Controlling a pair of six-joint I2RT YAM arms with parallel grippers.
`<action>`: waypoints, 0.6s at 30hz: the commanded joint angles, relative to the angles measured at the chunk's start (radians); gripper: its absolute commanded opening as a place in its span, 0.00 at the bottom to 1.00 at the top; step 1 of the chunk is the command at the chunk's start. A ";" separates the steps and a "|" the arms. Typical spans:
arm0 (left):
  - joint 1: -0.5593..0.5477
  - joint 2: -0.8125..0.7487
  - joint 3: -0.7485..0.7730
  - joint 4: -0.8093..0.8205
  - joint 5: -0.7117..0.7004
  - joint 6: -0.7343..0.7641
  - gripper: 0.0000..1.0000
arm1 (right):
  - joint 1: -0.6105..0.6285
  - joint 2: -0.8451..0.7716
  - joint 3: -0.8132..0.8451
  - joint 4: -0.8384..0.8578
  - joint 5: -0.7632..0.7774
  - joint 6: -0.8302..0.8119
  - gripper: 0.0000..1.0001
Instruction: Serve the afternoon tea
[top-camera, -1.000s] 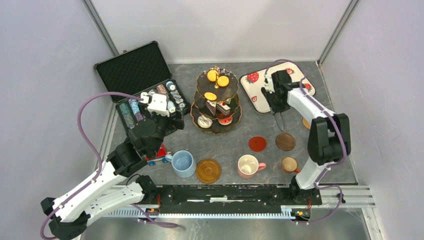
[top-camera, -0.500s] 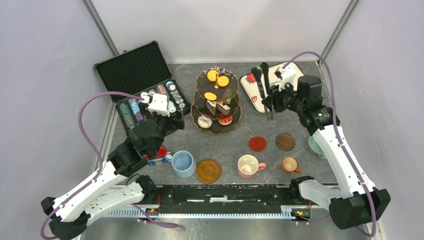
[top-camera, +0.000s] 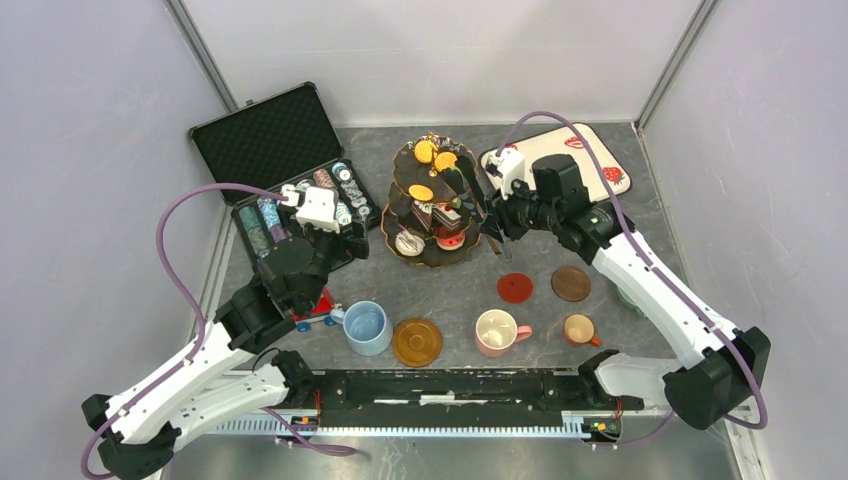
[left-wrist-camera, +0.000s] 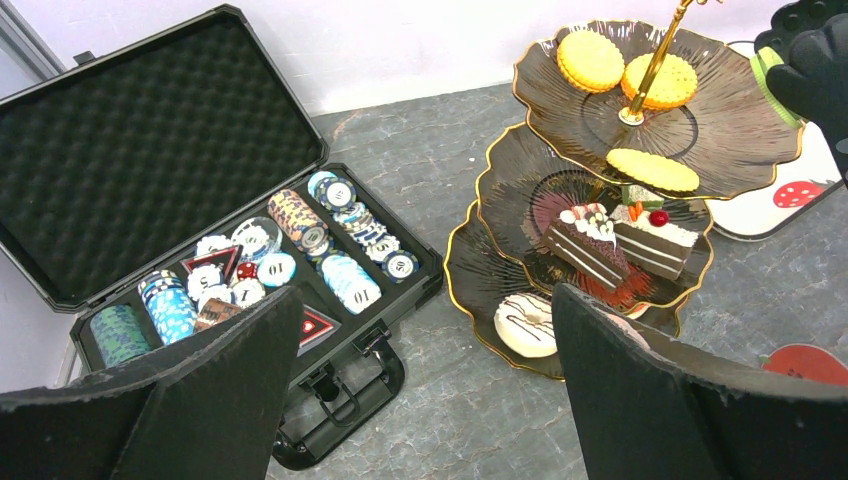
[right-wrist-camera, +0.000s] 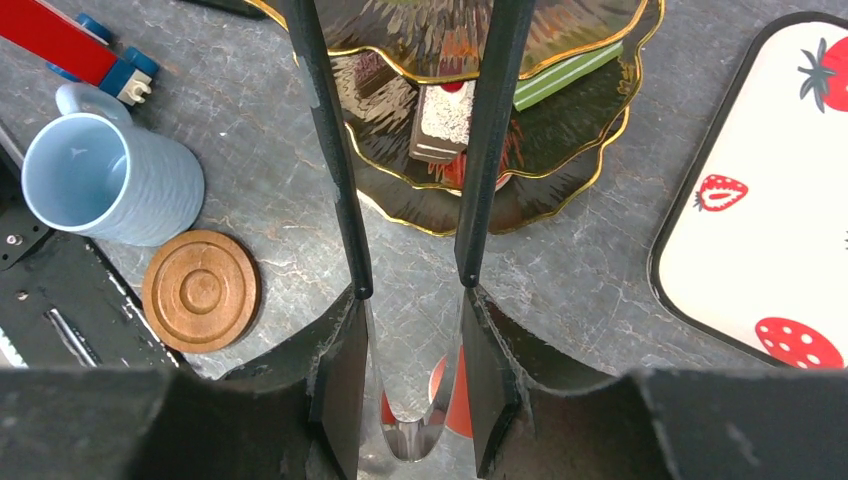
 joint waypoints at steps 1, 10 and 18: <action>0.009 -0.004 0.012 0.021 -0.016 -0.009 1.00 | 0.018 0.004 0.061 0.007 0.057 -0.025 0.30; 0.011 0.008 0.013 0.022 -0.016 -0.008 1.00 | 0.043 0.029 0.073 0.008 0.102 -0.036 0.46; 0.015 0.006 0.013 0.022 -0.010 -0.010 1.00 | 0.058 0.041 0.094 0.007 0.134 -0.039 0.53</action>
